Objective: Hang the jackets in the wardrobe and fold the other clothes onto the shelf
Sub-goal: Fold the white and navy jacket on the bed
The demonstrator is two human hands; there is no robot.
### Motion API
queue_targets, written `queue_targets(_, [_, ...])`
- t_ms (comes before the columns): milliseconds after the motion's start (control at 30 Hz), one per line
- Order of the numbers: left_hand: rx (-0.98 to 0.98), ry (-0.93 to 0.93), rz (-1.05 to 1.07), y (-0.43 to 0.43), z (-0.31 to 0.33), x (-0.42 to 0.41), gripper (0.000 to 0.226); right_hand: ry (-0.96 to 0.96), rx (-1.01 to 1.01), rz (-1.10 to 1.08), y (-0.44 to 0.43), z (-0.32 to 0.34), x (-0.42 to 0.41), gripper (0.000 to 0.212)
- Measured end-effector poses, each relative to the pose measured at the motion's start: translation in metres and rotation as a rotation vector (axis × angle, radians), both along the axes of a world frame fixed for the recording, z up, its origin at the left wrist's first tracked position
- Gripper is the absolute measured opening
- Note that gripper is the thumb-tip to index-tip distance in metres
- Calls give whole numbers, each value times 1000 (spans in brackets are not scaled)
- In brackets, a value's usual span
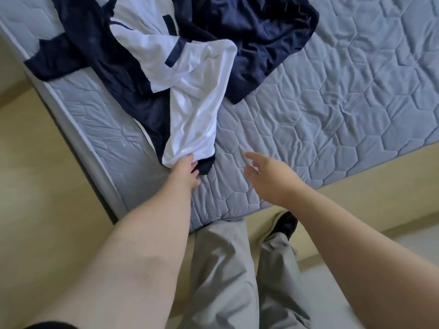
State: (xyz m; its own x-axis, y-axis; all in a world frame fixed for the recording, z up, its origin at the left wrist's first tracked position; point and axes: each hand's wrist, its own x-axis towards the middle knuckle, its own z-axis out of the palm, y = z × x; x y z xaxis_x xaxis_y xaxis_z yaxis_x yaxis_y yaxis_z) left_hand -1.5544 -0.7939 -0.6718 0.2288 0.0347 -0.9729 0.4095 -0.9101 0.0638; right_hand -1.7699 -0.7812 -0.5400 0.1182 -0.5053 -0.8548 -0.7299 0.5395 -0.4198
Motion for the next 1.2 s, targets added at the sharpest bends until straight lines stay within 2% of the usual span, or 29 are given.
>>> queue_targets(33, [-23,-14,40,1,-2,-2,18,3,18,17,1,-1,-3,51])
queue_targets(67, [-36,-43,67,2,-3,-2,12,2,35,39,2,0,-4,51])
queue_targets(133, [-82,-86,20,5,-2,-3,16,-5,51,81,7,3,-5,52])
queue_targets(200, [-118,-157,-34,7,6,-6,31,-11,56,109,10,8,-7,52])
queue_targets(267, [-103,-306,-156,12,17,-7,36,-11,78,136,12,17,-9,52])
queue_targets(367, [-159,-575,-446,17,34,-3,22,-6,80,184,10,27,-8,52])
queue_targets(433, [-200,-647,-702,19,33,4,32,-16,67,193,8,29,-5,52])
queue_targets(500, [-231,-688,-900,14,21,12,56,-14,34,197,4,22,-4,52])
queue_targets(567, [-228,-651,-874,6,4,18,79,-2,23,180,3,10,-2,52])
queue_targets(600, [-211,-615,-858,5,-5,20,81,5,24,178,3,3,-1,52])
queue_targets(633, [-192,-580,-880,6,-10,22,76,10,34,184,4,-2,1,53])
queue_targets(733, [-206,-543,-1014,12,-12,26,26,29,60,195,10,-4,8,52])
queue_targets(767, [-229,-531,-1012,14,-6,26,18,35,71,193,12,-1,10,52])
queue_targets(833, [-325,-490,-942,22,19,23,13,44,90,205,15,10,18,53])
queue_targets(1000, [-616,-511,-821,28,131,22,25,53,66,251,12,77,38,59])
queue_targets(1200, [-865,-448,-696,17,280,29,30,24,-117,248,-5,180,59,74])
